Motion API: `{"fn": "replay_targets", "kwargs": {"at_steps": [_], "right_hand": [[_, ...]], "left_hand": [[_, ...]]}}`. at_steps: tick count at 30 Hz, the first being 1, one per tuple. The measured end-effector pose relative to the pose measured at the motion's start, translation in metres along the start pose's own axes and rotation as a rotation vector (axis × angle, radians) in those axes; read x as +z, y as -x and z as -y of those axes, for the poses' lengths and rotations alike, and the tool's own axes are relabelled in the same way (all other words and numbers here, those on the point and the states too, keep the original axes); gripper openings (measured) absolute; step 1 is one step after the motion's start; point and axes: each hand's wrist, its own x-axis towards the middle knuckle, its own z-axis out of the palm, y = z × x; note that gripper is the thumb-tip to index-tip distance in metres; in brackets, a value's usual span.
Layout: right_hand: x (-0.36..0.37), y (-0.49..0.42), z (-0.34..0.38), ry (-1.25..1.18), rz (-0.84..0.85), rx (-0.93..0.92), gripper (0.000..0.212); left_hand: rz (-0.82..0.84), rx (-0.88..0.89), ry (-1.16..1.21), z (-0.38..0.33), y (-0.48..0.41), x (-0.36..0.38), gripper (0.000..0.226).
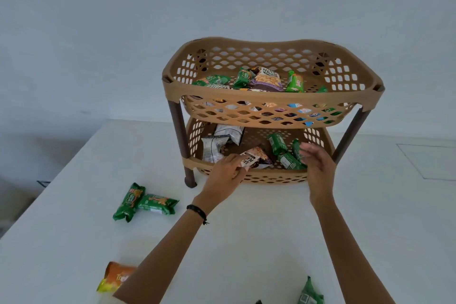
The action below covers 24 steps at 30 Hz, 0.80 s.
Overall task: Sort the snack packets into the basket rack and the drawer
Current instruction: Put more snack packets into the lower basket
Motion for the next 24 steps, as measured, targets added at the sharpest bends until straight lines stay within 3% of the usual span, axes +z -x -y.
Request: {"fn": "replay_targets", "kwargs": {"at_steps": [5, 9, 12, 18, 24], "right_hand": [[-0.004, 0.043, 0.004, -0.023, 0.076, -0.012, 0.025], [-0.002, 0.076, 0.004, 0.076, 0.215, 0.081, 0.028], [0.007, 0.102, 0.004, 0.213, 0.426, 0.202, 0.029], [0.037, 0.151, 0.004, 0.485, 1.018, 0.37, 0.023], [0.078, 0.195, 0.002, 0.713, 1.177, 0.239, 0.032]], "left_hand": [[0.105, 0.063, -0.003, 0.016, 0.042, -0.018, 0.049], [0.113, -0.023, 0.043, 0.028, 0.077, -0.039, 0.051], [0.098, -0.135, 0.023, 0.043, 0.111, -0.055, 0.045], [0.097, -0.336, -0.059, 0.067, 0.177, -0.091, 0.042], [0.209, -0.616, -0.175, 0.077, 0.233, -0.106, 0.049]]}}
